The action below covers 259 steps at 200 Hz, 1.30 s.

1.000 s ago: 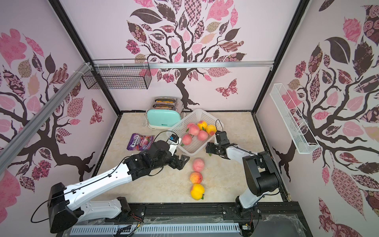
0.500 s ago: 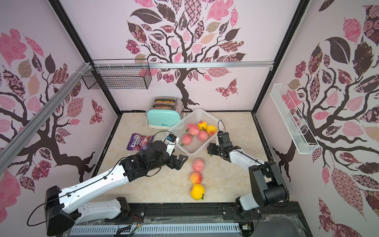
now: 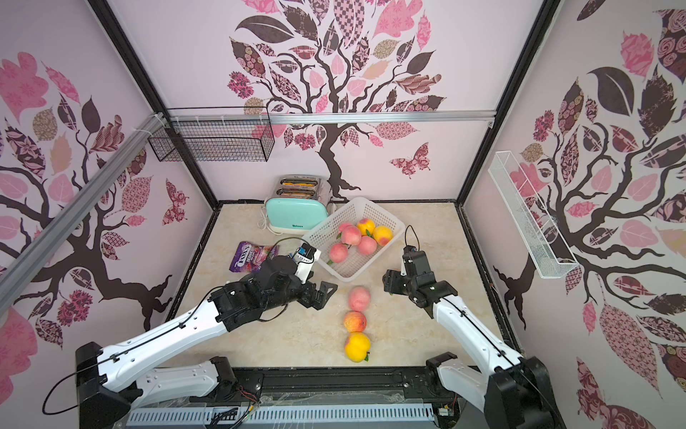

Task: Put the peaches into the basket
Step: Pick up the peach from the center of the board, then place the peach in the basket.

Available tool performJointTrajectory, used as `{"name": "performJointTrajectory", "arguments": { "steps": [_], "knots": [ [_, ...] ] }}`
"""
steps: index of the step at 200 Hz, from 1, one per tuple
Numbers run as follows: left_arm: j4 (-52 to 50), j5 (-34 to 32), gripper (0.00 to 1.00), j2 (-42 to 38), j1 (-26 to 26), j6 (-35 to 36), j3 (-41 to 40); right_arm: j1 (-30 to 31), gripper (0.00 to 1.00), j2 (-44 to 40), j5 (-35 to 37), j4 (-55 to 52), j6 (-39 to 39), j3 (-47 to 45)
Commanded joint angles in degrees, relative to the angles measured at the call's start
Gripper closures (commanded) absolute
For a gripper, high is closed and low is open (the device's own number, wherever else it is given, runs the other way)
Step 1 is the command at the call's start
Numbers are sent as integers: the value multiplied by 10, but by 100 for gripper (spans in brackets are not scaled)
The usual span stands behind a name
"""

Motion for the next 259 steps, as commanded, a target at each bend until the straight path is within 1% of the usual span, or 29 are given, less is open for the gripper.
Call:
{"name": "performJointTrajectory", "arguments": {
  "steps": [1, 19, 42, 55, 74, 83, 105, 158, 213, 259],
  "knots": [
    [0, 18, 3, -13, 0, -2, 11, 14, 30, -18, 27, -65, -14, 65],
    [2, 27, 3, -15, 3, -2, 14, 24, 30, -5, 26, -78, -24, 111],
    [1, 40, 3, -9, 16, 1, 19, 37, 30, 33, 24, -81, -39, 165],
    [4, 60, 3, -4, 35, 1, 21, 43, 30, 62, 19, -80, -48, 194],
    [24, 108, 3, 1, 75, -7, 19, 48, 30, 100, 9, -72, -59, 227],
    [27, 116, 3, 6, 86, -7, 23, 49, 30, 116, 4, -63, -62, 237],
    [19, 112, 3, 28, 94, 6, 42, 53, 30, 155, -7, -51, -72, 261],
    [23, 91, 3, 68, 97, 20, 51, 69, 30, 237, -8, -15, -92, 302],
    [22, 75, 3, 80, 100, 33, 52, 102, 30, 319, 5, 7, -103, 348],
    [23, 64, 3, 79, 100, 39, 45, 121, 30, 356, 30, 19, -107, 351]
  ]
}}
